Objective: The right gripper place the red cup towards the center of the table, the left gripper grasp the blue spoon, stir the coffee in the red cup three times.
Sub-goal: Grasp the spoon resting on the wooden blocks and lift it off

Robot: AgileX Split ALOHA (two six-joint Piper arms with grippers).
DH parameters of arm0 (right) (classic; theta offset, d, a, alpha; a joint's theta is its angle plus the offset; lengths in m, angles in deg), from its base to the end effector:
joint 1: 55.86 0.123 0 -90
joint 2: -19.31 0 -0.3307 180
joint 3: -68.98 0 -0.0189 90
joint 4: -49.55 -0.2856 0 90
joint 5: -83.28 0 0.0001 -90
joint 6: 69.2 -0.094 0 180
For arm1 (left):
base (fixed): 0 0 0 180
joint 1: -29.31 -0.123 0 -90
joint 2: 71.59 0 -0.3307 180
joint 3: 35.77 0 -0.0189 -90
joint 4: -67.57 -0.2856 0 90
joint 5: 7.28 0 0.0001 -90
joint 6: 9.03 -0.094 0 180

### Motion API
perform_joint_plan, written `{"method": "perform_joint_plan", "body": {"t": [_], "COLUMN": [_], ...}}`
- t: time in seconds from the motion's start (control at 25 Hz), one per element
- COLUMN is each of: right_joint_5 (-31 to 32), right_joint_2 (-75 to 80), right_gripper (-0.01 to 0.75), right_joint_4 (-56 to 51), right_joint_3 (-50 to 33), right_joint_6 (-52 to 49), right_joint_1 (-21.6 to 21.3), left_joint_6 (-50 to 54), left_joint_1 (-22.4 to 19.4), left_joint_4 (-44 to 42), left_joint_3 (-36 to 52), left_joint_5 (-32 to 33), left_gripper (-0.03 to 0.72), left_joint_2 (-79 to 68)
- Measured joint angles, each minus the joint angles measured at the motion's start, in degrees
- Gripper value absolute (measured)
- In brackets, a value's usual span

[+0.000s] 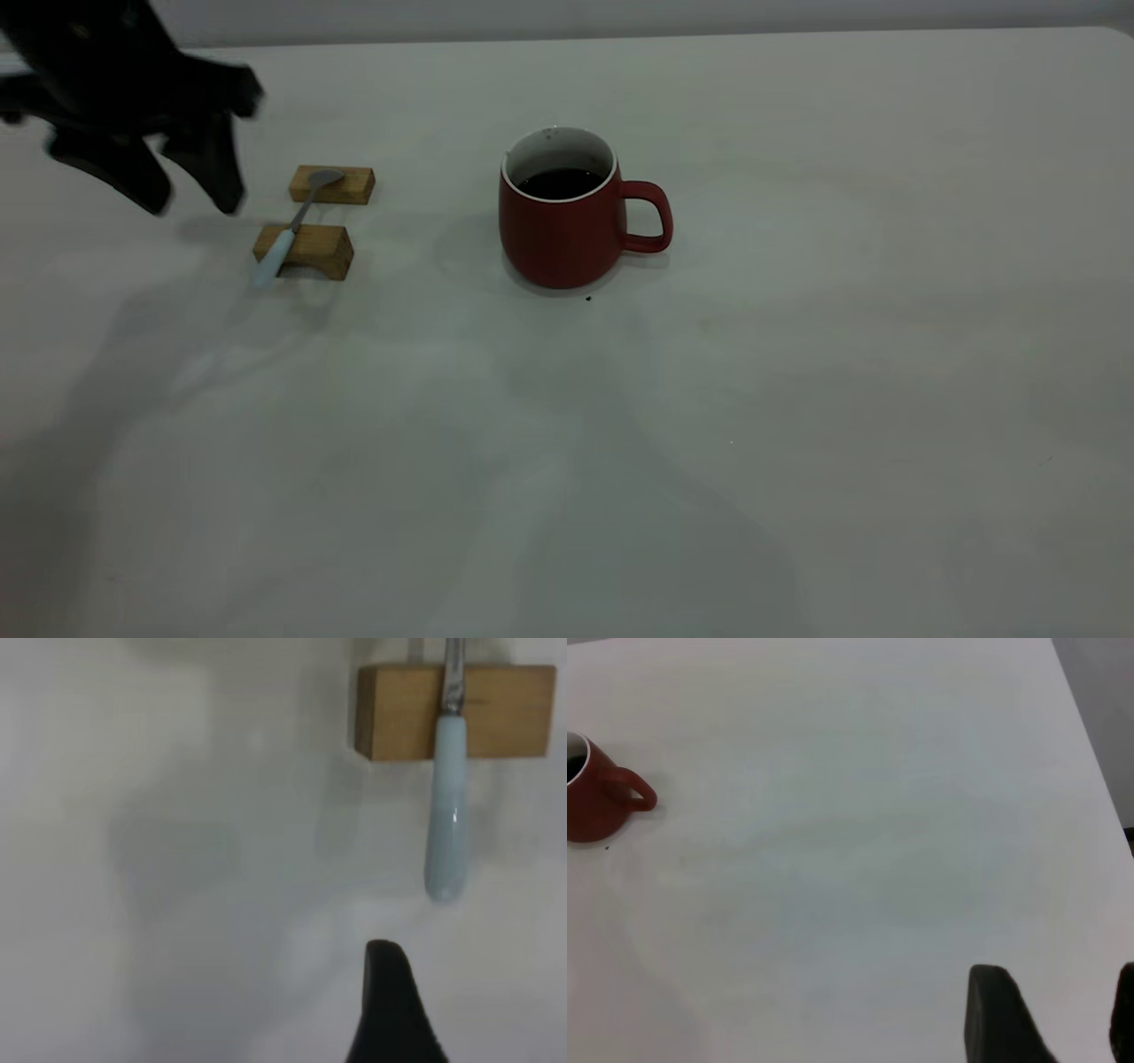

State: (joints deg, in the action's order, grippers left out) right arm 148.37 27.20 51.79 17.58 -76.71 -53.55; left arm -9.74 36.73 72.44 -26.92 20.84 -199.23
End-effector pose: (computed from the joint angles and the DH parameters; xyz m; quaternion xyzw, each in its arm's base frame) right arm -0.0140 -0.0039 0.2774 0.0411 0.8834 0.0205 0.4664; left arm 0.4331 -0.0602 0.1002 0.0358 0.9901 -0.0326 0.1321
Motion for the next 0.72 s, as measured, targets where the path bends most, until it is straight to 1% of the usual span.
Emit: {"method": "perform_joint_plan", "body": {"t": [0.24,0.72], "right_joint_5": [0.0,0.0], "right_joint_2": [0.0,0.0], "right_gripper": [0.350,0.350], "right_joint_4": [0.0,0.0], "right_joint_3": [0.0,0.0], "right_joint_6": [0.0,-0.1], "right_joint_1": [0.0,0.0], "left_joint_6": [0.4,0.7], "left_joint_1": [0.0,0.5], "left_joint_4": [0.0,0.3], "left_joint_3": [-5.7,-9.4], "left_joint_5": [2.3,1.8], "left_gripper": [0.550,0.550], "left_joint_2": [-6.3,-13.6]}}
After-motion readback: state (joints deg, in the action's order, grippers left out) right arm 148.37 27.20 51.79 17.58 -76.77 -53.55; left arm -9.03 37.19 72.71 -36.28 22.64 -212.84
